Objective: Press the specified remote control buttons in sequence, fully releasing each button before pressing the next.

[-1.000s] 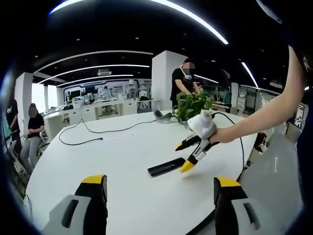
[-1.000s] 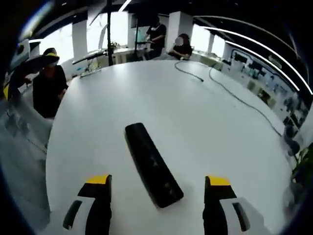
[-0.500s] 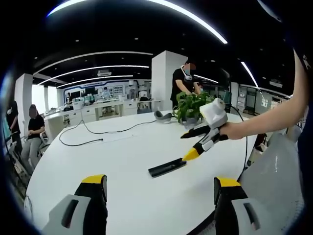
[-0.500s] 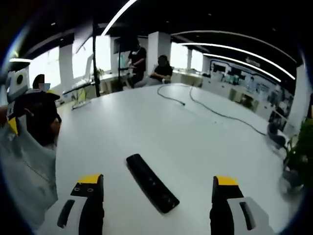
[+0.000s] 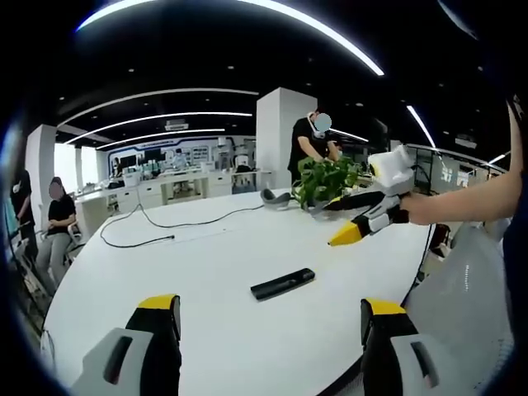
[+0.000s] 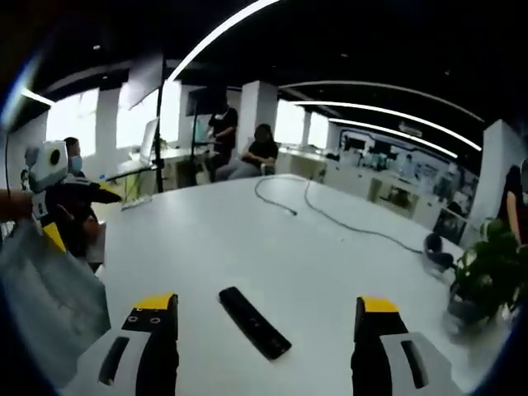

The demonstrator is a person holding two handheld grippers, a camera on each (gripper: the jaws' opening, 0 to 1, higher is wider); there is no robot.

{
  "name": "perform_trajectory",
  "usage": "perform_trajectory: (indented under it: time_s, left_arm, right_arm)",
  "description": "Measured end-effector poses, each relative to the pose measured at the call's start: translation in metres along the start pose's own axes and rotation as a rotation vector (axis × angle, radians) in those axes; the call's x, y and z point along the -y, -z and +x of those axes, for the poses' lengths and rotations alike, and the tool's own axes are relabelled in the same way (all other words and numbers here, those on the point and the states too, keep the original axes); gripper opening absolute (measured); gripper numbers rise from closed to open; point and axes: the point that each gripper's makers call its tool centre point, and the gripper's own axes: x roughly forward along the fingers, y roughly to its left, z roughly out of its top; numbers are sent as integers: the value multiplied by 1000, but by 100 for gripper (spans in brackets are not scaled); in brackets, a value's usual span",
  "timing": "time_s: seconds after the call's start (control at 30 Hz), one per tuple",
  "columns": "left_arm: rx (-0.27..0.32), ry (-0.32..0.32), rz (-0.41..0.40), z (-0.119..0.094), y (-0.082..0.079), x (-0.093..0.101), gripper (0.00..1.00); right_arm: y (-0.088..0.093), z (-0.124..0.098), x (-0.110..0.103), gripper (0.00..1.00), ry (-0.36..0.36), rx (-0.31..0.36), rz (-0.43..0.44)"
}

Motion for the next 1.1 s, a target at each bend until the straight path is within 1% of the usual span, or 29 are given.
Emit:
perform_trajectory:
  time_s: [0.17,0.23,0.3,0.4,0.53,0.63,0.83,0.9,1.0,1.03,1.1]
  left_arm:
    - [0,5,6,0,0,1,94]
    - [3,5,2,0,-1,1,94]
    - [4,3,0,0,-1,1,94]
    - [5,4,4,0,-1,2,94]
    - [6,0,4,-1,-1,1,94]
    - [9,-2,0,-1,-2,0,94]
    - [2,0,7,0,-1,1,94]
    - [2,-2,7,0,-1,1,94]
    - [3,-2,2,0,-1,0,94]
    - [3,-3,4,0,-1,0,94]
    - [1,-1,6,0,0,0,94]
  right_arm:
    - [-9,-18,-4,87,41,28,-4]
    - [-10,-25,-9,86,40,36,-4]
    - [-11,-29,-13,86,45,41,-10]
    - [-9,-38,-16,85,59,33,-22]
    - [-10,-52,-20,85,77,43,-3]
    - [-5,-63,-18,85,100,48,8]
    - [8,-78,-17,84,123,35,27]
    - [12,-84,-16,84,141,32,30]
    - [20,-92,-17,84,157,15,32]
    - [21,-92,-17,84,159,6,36]
    - [19,-95,-17,84,164,11,24]
